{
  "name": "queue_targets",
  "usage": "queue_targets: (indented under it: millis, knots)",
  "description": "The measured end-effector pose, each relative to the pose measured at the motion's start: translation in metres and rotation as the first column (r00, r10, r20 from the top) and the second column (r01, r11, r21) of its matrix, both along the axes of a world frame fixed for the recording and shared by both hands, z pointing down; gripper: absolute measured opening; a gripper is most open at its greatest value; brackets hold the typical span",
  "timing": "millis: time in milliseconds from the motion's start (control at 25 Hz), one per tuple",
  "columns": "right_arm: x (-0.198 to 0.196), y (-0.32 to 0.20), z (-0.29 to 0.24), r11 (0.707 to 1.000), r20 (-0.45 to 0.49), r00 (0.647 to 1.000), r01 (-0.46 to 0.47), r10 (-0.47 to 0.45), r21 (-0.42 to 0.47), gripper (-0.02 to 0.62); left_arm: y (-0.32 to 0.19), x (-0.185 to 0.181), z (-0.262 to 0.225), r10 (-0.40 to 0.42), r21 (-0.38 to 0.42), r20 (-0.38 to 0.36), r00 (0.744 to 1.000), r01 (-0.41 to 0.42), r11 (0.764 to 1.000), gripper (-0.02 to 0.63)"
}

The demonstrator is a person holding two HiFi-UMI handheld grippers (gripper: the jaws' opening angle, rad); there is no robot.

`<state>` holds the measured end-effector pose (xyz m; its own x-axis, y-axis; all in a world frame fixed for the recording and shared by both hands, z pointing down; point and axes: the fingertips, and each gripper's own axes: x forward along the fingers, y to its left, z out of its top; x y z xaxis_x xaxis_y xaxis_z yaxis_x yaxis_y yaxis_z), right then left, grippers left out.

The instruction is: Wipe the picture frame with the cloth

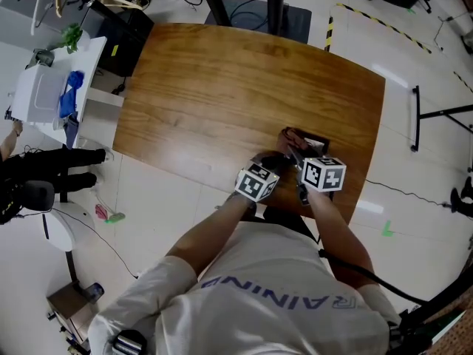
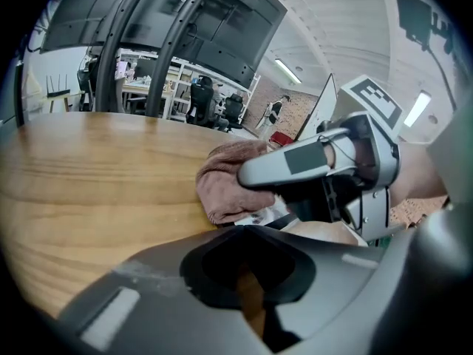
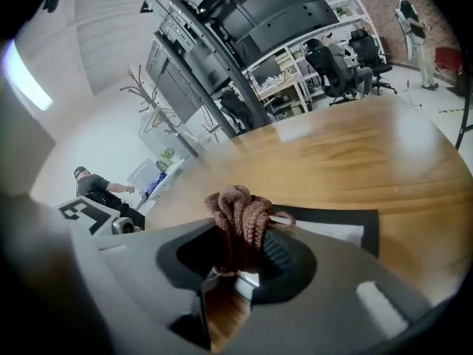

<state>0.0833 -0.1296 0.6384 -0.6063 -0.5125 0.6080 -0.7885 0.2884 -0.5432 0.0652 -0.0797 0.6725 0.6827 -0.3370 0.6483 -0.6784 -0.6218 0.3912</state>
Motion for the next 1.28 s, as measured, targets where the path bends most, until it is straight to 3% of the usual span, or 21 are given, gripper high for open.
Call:
queue_targets:
  millis: [360,1280]
  knots:
    - [0.019,0.013,0.018,0.998,-0.069,0.998,0.002,-0.006,-0.070,0.121,0.000,0.000,0.001,-0.001,-0.003,-0.010,1.000,0.001,1.000,0.006]
    - [0.132,0.044,0.014,0.979,-0.156,0.972,-0.191,0.178,-0.071,0.121,0.000,-0.001,0.001,0.005,-0.011,-0.023,1.000,-0.005,1.000,0.006]
